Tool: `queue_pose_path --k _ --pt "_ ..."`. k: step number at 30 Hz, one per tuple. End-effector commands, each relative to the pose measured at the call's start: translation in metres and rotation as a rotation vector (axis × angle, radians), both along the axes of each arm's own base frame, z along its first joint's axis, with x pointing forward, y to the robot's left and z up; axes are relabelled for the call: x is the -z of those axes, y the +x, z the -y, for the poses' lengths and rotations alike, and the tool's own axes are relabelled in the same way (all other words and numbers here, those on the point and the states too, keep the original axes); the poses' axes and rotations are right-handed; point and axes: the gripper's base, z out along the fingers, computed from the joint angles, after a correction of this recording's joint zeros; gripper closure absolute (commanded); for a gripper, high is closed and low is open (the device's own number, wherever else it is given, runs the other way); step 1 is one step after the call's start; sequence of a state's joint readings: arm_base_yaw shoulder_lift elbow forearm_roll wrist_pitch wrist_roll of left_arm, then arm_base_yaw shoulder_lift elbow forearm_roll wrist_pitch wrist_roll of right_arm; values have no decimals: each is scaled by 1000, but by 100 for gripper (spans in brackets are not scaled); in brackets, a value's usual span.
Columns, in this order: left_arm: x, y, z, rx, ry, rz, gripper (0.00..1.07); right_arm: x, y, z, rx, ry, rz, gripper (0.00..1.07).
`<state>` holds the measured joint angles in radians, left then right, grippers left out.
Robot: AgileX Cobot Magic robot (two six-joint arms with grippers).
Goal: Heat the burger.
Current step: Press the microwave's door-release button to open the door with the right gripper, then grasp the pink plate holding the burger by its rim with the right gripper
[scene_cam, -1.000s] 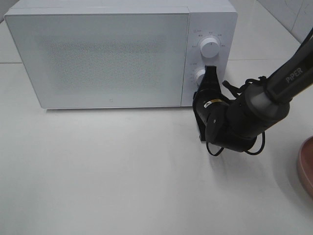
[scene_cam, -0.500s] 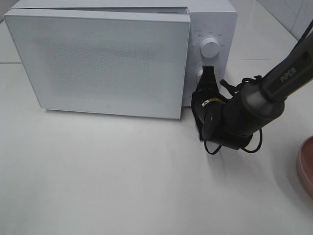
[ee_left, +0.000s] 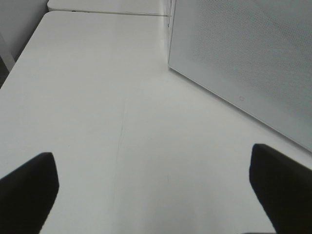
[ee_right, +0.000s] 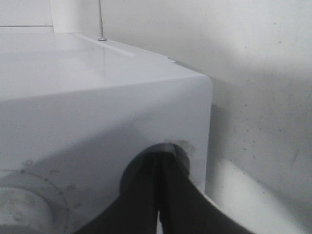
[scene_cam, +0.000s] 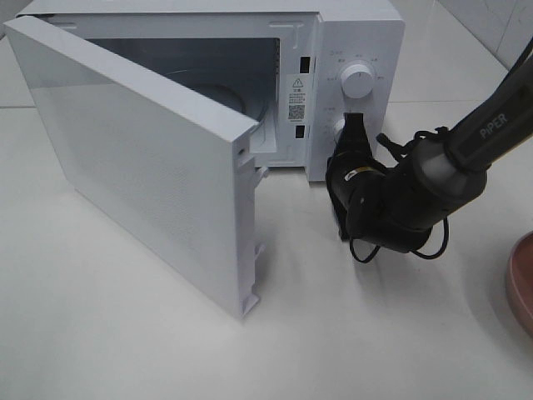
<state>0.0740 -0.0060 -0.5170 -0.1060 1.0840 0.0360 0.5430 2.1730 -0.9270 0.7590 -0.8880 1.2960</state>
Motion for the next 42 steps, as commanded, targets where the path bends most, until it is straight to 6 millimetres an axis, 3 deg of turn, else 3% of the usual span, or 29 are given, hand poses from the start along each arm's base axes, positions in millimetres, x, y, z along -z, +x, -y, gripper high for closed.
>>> queue_pose_path --k 1,10,26,36,42 --pt "-1 0 1 8 -6 17 7 -29 16 6 6 -12 168 107" --pt "-1 0 1 8 -6 17 7 -26 8 5 -23 -5 91 107" --pt "-1 0 1 8 -6 17 7 -25 -26 15 -98 -12 -107 107" --pt "-1 0 1 8 -6 17 7 -42 -51 22 -251 -143 -137 107" --pt "-1 0 1 8 -6 17 7 -61 -67 18 -495 -320 -199 107"
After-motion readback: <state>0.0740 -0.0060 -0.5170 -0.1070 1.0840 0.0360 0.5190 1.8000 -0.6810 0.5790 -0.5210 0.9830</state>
